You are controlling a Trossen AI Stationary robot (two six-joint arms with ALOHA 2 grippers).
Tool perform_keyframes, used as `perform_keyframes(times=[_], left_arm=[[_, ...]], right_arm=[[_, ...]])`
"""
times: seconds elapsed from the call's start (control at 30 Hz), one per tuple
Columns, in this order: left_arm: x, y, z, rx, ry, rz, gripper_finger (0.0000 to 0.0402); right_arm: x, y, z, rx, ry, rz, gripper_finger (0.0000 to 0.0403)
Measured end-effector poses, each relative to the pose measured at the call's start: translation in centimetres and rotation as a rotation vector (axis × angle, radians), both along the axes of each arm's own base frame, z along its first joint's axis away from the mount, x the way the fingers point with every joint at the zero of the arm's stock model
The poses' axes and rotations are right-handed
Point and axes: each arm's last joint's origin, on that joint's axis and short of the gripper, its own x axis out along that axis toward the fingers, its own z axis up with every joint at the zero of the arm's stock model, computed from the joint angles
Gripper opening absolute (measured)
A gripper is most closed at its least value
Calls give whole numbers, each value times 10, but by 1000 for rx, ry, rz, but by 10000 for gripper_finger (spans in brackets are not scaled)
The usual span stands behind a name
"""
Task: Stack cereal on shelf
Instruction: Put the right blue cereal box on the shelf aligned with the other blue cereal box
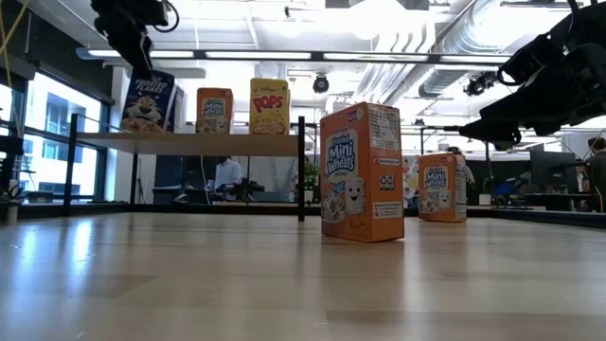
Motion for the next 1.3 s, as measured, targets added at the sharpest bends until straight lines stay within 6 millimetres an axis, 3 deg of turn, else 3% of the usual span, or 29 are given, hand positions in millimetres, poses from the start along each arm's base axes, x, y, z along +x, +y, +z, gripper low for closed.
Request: perform_keyframes(times=[0.9,1.3], left_arm=[[0,0,1,8,-4,4,223],[-14,-28,20,139,-74,56,223]], right_arm=[[0,0,0,0,0,0,261],[0,0,0,0,1,0,261]])
